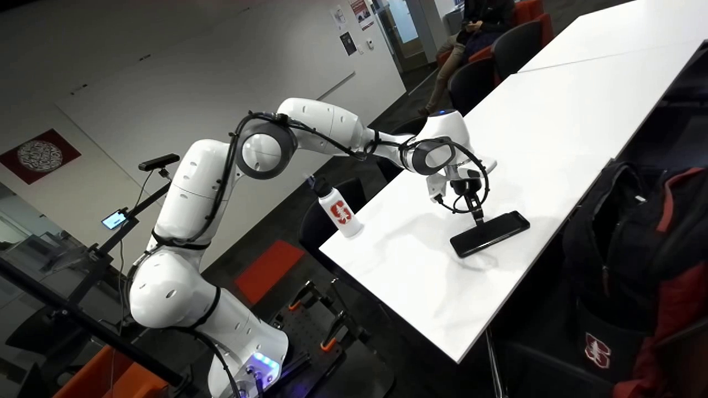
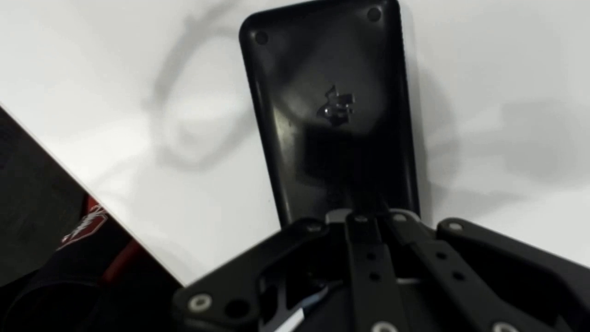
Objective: Slide the cover off the calculator
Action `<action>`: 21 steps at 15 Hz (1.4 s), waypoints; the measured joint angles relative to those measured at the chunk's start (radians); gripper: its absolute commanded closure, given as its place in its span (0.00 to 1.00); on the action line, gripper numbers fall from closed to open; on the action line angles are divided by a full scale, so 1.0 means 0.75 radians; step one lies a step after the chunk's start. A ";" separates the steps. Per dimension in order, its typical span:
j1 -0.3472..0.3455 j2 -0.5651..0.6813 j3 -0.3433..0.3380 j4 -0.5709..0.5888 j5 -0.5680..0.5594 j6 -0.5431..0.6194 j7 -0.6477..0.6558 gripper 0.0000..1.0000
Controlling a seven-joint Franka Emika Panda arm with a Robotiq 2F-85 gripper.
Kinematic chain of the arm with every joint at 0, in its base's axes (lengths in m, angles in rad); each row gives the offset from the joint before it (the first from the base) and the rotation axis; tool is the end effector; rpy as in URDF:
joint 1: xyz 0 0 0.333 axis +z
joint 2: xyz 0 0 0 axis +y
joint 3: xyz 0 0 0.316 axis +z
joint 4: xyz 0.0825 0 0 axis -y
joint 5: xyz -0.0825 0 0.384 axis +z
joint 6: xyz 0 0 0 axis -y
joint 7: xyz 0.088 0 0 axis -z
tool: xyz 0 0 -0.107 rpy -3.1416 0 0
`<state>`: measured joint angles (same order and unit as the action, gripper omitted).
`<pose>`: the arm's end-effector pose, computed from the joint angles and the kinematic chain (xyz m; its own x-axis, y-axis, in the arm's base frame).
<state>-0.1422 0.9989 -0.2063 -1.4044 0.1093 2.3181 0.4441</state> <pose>0.6782 -0.2163 0.1022 0.7083 -0.7058 -0.0158 -0.6998 -0.7049 0.1162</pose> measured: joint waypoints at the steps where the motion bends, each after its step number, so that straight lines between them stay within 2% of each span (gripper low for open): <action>1: -0.007 -0.002 -0.006 0.000 0.005 0.000 0.013 1.00; 13: -0.009 0.047 0.012 0.003 0.005 0.025 0.022 1.00; 21: -0.006 0.033 0.029 0.004 0.005 -0.137 -0.060 1.00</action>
<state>-0.1465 1.0236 -0.1843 -1.4013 0.1129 2.2151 0.3989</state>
